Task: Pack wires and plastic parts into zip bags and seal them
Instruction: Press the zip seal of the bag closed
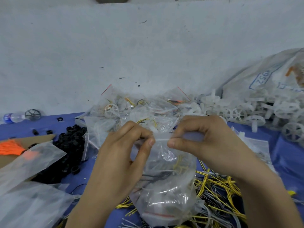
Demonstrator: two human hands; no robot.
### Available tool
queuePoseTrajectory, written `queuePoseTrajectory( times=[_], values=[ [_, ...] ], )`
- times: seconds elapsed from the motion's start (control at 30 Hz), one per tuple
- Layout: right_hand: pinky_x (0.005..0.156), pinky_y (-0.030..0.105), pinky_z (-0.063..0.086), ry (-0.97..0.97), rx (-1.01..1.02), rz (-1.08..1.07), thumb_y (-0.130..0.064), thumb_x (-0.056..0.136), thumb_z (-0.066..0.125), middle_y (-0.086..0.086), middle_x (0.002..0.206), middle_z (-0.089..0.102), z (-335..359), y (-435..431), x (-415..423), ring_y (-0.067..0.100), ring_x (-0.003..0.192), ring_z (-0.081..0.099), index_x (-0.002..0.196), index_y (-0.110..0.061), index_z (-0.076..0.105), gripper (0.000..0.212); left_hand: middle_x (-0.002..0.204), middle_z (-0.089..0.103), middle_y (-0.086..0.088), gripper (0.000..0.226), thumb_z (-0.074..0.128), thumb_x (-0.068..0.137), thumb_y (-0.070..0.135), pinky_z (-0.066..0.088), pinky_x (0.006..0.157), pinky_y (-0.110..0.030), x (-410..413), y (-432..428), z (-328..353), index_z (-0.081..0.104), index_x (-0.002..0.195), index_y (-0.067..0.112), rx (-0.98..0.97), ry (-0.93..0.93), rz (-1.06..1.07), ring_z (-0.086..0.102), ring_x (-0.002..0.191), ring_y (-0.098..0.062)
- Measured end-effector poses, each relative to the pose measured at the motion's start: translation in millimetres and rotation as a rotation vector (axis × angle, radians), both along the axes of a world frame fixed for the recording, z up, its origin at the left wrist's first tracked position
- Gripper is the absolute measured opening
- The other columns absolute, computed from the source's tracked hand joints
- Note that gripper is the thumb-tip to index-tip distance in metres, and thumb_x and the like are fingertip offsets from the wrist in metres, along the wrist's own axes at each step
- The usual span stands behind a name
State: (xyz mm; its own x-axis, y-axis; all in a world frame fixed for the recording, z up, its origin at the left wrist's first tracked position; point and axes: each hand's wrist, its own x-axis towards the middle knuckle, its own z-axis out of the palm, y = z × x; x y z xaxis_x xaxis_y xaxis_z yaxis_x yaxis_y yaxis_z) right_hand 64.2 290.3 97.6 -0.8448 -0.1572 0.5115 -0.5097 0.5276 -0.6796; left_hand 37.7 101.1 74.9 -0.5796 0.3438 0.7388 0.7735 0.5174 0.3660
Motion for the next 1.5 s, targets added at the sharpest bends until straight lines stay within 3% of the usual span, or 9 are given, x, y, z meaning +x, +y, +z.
queuePoseTrajectory(
  times=[0.57, 0.7, 0.8, 0.9, 1.03, 1.13, 1.3, 1.43, 1.5],
  values=[
    [0.064, 0.009, 0.042, -0.010, -0.095, 0.093, -0.038, 0.062, 0.073, -0.007, 0.064, 0.066, 1.7, -3.6, 3.2, 0.001, 0.061, 0.060, 0.066, -0.021, 0.074, 0.018, 0.086, 0.061, 0.014, 0.016, 0.052, 0.084, 0.039, 0.042, 0.077, -0.027, 7.6, 6.2, 3.9, 0.063, 0.078, 0.030, 0.036, -0.061, -0.099, 0.059, 0.081, 0.001],
    [0.064, 0.025, 0.049, -0.086, -0.212, 0.155, -0.033, 0.058, 0.075, 0.004, 0.065, 0.069, 3.7, 2.1, 2.9, 0.008, 0.062, 0.063, 0.068, -0.015, 0.076, 0.021, 0.087, 0.061, 0.014, 0.014, 0.053, 0.084, 0.038, 0.040, 0.077, -0.027, 7.4, 6.9, 4.3, 0.060, 0.075, 0.031, 0.059, -0.047, -0.087, 0.058, 0.080, 0.004],
    [0.065, 0.021, 0.049, -0.033, -0.208, 0.147, -0.033, 0.058, 0.074, 0.003, 0.065, 0.068, 3.1, 2.0, 2.3, 0.008, 0.062, 0.063, 0.067, -0.013, 0.076, 0.023, 0.085, 0.061, 0.016, 0.012, 0.053, 0.083, 0.039, 0.038, 0.077, -0.022, 6.9, 6.5, 4.4, 0.058, 0.073, 0.034, 0.064, -0.057, -0.077, 0.058, 0.079, 0.006],
    [0.063, 0.015, 0.046, -0.038, -0.195, 0.135, -0.037, 0.057, 0.074, -0.001, 0.063, 0.068, 3.1, 6.3, 3.4, 0.004, 0.060, 0.061, 0.066, -0.018, 0.076, 0.021, 0.079, 0.061, 0.016, 0.018, 0.055, 0.078, 0.046, 0.036, 0.075, -0.019, 6.4, 4.3, 4.1, 0.058, 0.068, 0.033, 0.094, -0.114, -0.071, 0.058, 0.076, 0.000],
    [0.064, 0.027, 0.046, -0.073, -0.161, 0.136, -0.044, 0.059, 0.069, 0.002, 0.069, 0.072, 3.7, 19.3, 4.9, 0.014, 0.063, 0.061, 0.072, -0.027, 0.078, 0.023, 0.072, 0.060, 0.014, 0.024, 0.056, 0.072, 0.053, 0.037, 0.075, -0.027, 1.6, -1.6, 3.8, 0.057, 0.061, 0.032, 0.143, -0.157, -0.069, 0.056, 0.072, -0.007],
    [0.071, 0.018, 0.050, -0.079, -0.102, 0.134, -0.045, 0.063, 0.065, -0.003, 0.074, 0.074, 3.7, 24.7, 6.4, 0.007, 0.073, 0.068, 0.075, -0.030, 0.077, 0.022, 0.072, 0.061, 0.012, 0.027, 0.055, 0.071, 0.053, 0.038, 0.075, -0.030, -0.1, -3.1, 3.2, 0.059, 0.061, 0.028, 0.125, -0.167, -0.082, 0.057, 0.072, -0.007],
    [0.073, 0.042, 0.049, -0.080, -0.091, 0.087, -0.045, 0.062, 0.066, 0.012, 0.071, 0.070, 4.5, 35.8, 9.9, 0.031, 0.074, 0.066, 0.065, -0.024, 0.078, 0.024, 0.068, 0.060, 0.011, 0.029, 0.059, 0.071, 0.053, 0.036, 0.063, -0.011, -3.8, -17.4, 7.0, 0.060, 0.068, 0.024, 0.106, -0.161, -0.083, 0.056, 0.065, -0.005],
    [0.074, 0.030, 0.054, -0.096, -0.066, 0.099, -0.056, 0.061, 0.067, 0.005, 0.068, 0.073, 2.8, 41.5, 7.8, 0.019, 0.067, 0.070, 0.061, -0.020, 0.076, 0.037, 0.053, 0.052, 0.017, 0.030, 0.072, 0.068, 0.052, 0.031, 0.049, -0.002, -8.8, -33.2, 8.0, 0.057, 0.060, 0.027, 0.160, -0.160, -0.026, 0.046, 0.046, 0.005],
    [0.076, 0.030, 0.054, -0.092, -0.040, 0.086, -0.066, 0.062, 0.067, 0.005, 0.070, 0.073, -0.8, 44.0, 4.0, 0.024, 0.070, 0.070, 0.064, -0.021, 0.077, 0.046, 0.045, 0.044, 0.018, 0.029, 0.065, 0.065, 0.050, 0.028, 0.044, -0.001, -12.1, -40.2, 6.7, 0.053, 0.056, 0.025, 0.195, -0.180, -0.004, 0.038, 0.040, 0.004]
  ],
)
